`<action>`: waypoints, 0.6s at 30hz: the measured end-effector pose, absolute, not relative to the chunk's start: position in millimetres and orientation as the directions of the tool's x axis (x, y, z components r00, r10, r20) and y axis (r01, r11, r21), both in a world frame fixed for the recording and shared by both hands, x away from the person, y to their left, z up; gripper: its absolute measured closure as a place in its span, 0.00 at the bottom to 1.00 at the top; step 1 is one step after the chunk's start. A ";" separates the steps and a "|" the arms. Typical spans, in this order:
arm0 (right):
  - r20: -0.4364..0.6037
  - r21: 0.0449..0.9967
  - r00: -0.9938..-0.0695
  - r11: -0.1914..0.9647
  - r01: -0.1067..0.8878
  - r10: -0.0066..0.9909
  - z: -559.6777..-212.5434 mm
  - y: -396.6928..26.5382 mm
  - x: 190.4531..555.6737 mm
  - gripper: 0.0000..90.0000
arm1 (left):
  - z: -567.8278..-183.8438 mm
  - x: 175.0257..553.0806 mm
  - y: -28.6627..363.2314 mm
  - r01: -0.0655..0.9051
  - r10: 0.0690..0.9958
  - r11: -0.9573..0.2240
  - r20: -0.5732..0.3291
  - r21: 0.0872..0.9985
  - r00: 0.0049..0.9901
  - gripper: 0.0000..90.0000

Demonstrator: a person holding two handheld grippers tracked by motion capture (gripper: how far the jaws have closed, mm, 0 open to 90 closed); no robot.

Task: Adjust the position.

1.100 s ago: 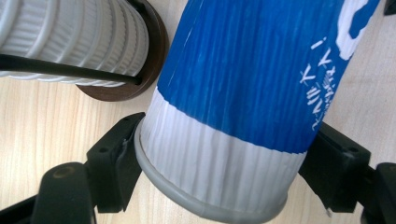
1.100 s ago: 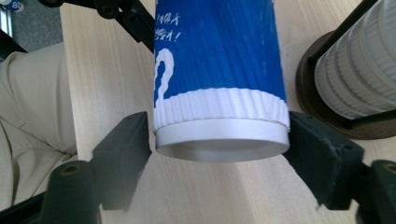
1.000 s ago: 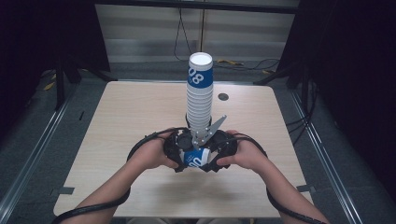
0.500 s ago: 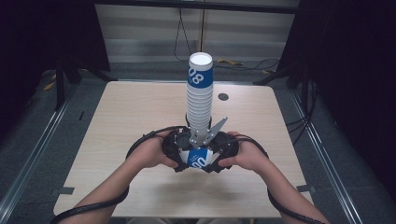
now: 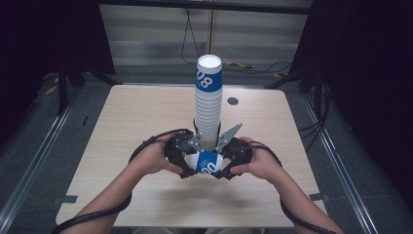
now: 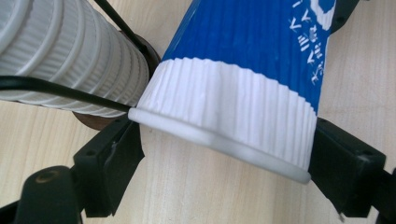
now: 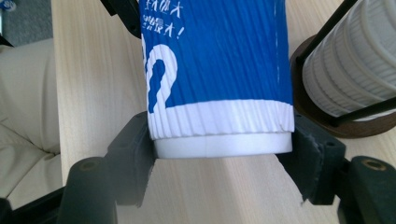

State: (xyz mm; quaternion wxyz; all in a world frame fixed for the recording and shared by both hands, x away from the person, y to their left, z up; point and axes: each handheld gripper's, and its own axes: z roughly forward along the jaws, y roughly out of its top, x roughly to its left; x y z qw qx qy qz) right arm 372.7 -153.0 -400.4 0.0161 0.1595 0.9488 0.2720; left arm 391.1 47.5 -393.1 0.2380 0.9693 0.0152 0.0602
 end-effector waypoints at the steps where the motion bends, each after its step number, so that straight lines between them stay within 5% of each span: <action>1: 0.049 0.527 -0.950 0.800 0.286 0.307 -400.4 -153.7 372.8 0.35 | -393.6 391.2 48.3 0.011 0.067 -0.883 0.103 0.469 0.992 0.18; 18: 0.042 0.575 -0.946 0.767 0.286 0.322 -404.7 -168.0 367.5 0.34 | -393.4 392.5 59.2 0.076 0.112 -0.828 0.031 0.555 0.993 0.18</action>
